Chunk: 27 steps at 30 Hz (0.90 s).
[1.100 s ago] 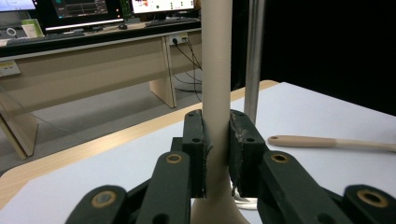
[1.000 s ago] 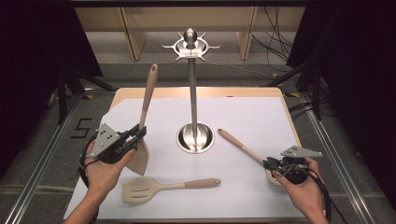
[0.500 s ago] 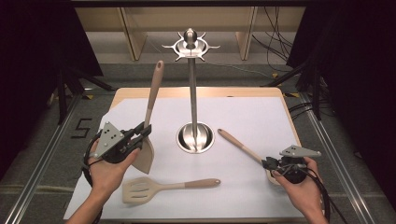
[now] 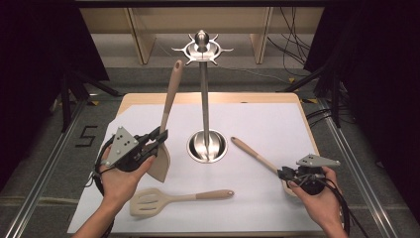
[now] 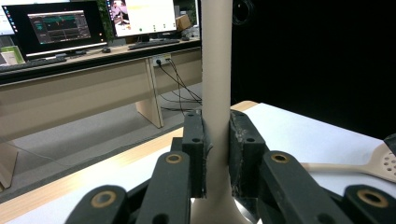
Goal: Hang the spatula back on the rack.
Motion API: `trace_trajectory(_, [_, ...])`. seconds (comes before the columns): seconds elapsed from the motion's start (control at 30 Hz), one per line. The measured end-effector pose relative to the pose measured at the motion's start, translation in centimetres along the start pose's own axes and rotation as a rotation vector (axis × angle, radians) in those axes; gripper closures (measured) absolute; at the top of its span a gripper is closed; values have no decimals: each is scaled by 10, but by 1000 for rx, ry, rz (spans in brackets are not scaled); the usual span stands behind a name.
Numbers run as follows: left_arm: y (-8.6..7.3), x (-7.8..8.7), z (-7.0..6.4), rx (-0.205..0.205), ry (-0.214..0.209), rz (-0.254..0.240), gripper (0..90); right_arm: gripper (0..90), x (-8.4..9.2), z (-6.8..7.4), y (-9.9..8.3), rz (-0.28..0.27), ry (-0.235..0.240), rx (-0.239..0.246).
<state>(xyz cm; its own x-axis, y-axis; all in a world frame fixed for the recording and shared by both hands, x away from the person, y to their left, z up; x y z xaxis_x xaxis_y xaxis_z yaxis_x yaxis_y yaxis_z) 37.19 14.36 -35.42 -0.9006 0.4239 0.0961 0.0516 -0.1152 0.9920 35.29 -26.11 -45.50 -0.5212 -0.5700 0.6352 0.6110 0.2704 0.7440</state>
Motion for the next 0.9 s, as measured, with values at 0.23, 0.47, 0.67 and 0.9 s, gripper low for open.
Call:
trace_trajectory(0.23, [0,-3,-2,-7,15,5,775,737,-1,0,0,0,0,5])
trace_trajectory(0.47, [0,-8,-4,-6,22,15,775,738,-1,-2,0,-3,-7,29])
trace_trajectory(0.67, [-3,-13,-5,-5,14,27,775,739,-1,0,1,5,4,3])
trace_trajectory(0.9, [-2,-21,-2,1,15,27,775,738,-1,1,1,4,7,-6])
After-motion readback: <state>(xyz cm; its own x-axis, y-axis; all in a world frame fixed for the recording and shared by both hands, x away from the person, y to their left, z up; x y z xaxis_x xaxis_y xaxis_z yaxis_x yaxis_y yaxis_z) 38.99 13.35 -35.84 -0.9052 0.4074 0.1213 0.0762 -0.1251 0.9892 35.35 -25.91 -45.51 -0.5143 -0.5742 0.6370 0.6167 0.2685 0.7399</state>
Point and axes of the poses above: each handheld gripper's, and its own axes: x roughly backward along the jaws, y roughly out of its top, z roughly to its left, the point moved 5 cm from there along -x, roughly forward along the jaws, and after that the axes turned 11 degrees about y, right-handed, at the moved point
